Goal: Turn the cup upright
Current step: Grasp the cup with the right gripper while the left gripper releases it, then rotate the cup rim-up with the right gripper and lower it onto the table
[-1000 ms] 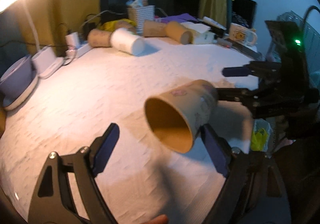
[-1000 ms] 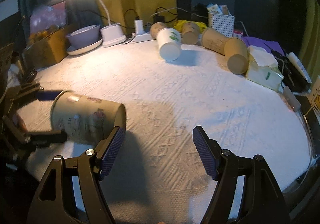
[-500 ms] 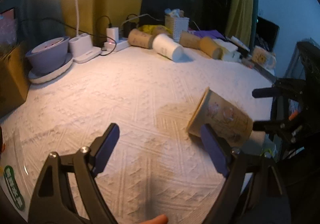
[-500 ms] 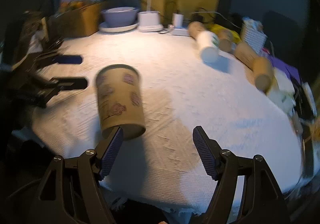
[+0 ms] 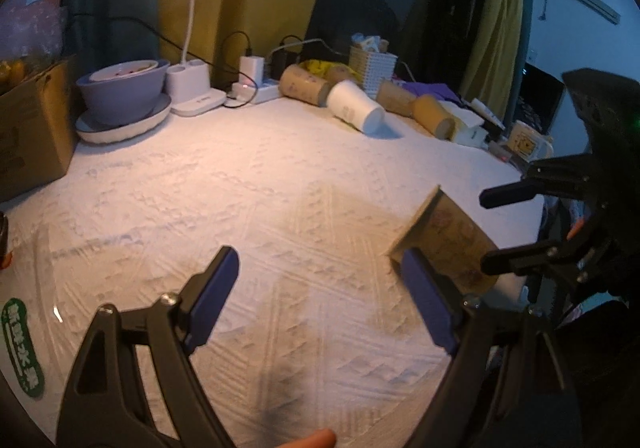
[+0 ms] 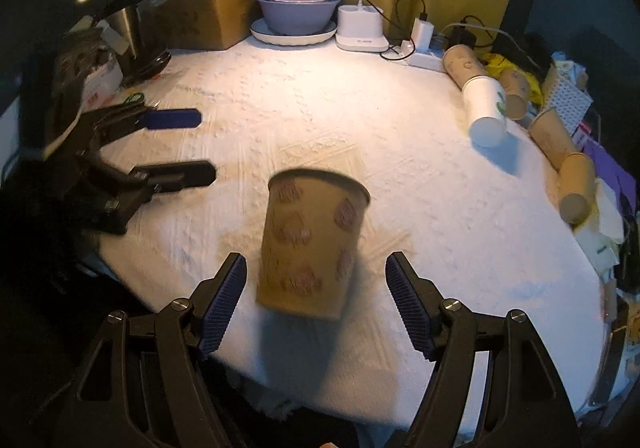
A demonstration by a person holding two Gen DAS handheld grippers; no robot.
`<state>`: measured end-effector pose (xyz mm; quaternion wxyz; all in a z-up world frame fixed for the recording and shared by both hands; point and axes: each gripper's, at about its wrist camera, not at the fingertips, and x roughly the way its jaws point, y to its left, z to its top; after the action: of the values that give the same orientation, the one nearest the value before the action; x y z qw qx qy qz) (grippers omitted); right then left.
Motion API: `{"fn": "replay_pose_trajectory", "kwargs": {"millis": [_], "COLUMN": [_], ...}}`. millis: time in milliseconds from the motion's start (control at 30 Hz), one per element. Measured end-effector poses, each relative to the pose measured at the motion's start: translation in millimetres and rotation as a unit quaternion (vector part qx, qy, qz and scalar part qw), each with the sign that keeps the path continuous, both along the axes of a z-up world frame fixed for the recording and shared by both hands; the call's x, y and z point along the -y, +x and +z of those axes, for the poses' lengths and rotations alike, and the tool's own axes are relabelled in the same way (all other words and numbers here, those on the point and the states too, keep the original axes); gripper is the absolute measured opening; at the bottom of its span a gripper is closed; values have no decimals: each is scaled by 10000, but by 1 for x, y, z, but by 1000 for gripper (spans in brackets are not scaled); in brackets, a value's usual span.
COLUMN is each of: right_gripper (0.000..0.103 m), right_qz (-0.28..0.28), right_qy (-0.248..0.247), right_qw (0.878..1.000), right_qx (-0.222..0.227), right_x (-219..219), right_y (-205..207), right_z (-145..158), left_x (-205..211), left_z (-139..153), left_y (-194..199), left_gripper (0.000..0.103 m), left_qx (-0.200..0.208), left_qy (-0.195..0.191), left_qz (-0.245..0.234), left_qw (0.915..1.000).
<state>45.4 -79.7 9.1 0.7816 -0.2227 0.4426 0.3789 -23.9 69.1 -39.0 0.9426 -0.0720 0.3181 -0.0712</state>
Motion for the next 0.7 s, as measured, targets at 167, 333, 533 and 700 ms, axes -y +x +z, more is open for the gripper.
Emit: {"fn": "replay_pose_trajectory", "kwargs": {"millis": [167, 333, 533, 700], "right_gripper": [75, 75, 75, 73], "right_qz": [-111, -138, -71, -11], "right_qy": [-159, -388, -613, -552], "right_qw": [9990, 9964, 9922, 9912], "right_qx": [-395, -735, -1082, -1201], "right_x": [-20, -38, -54, -56], "right_y": [22, 39, 54, 59], "right_z": [-8, -18, -34, -37], "left_x": [-10, -15, -17, -16], "left_z": [-5, -7, -13, -14], "left_y": [3, 6, 11, 11], "left_gripper": [85, 85, 85, 85], "left_qx": [-27, -49, -210, -215], "left_qy": [-106, -278, -358, -330], "left_qz": [143, 94, 76, 72], "left_qw": [9998, 9996, 9991, 9992]}}
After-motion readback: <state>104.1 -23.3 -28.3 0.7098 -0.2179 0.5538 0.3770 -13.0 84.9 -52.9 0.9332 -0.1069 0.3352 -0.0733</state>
